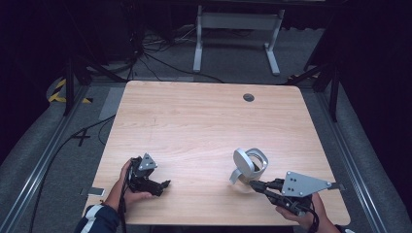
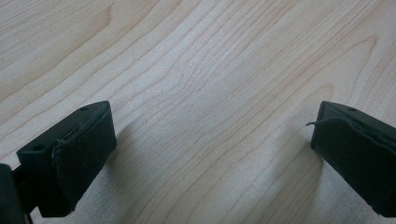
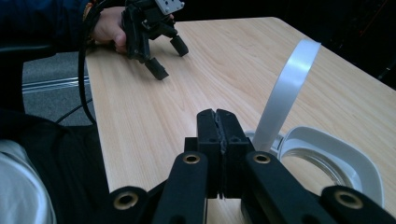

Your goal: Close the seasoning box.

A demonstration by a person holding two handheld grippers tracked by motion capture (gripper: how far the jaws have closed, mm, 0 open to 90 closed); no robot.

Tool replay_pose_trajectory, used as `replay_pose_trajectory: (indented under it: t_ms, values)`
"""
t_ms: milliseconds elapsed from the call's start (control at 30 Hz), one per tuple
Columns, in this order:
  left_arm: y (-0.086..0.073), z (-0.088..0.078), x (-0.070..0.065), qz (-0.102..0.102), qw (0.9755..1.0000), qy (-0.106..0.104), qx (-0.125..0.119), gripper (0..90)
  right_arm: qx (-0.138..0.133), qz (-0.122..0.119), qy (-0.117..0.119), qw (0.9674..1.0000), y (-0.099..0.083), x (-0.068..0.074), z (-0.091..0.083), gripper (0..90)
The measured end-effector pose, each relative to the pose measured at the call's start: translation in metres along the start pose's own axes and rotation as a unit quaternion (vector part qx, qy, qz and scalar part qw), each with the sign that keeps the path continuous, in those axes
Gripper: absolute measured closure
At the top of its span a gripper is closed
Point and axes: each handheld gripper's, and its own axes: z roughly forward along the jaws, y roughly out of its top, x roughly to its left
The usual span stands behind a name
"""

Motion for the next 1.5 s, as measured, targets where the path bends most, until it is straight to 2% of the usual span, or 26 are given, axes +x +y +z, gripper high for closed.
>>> replay_pose_trajectory:
  t_ms: [233,367,833,1500]
  values:
    - [0.0,0.0,0.0,-0.001,1.0,0.001,0.0,0.5,-0.004,-0.005,-0.003,1.0,0.006,0.003,0.005,89.5]
    - [0.0,0.0,0.0,-0.001,1.0,0.001,0.0,0.5,-0.004,-0.009,-0.013,0.9999,0.009,0.003,0.007,89.5]
    - [0.0,0.0,0.0,-0.001,1.0,0.001,0.0,0.5,-0.007,0.002,-0.038,0.9992,0.012,-0.014,0.008,89.5]
    - [0.0,0.0,0.0,0.0,1.0,0.0,0.0,0.5,0.005,0.012,-0.071,0.9974,0.002,-0.029,0.0,89.4]
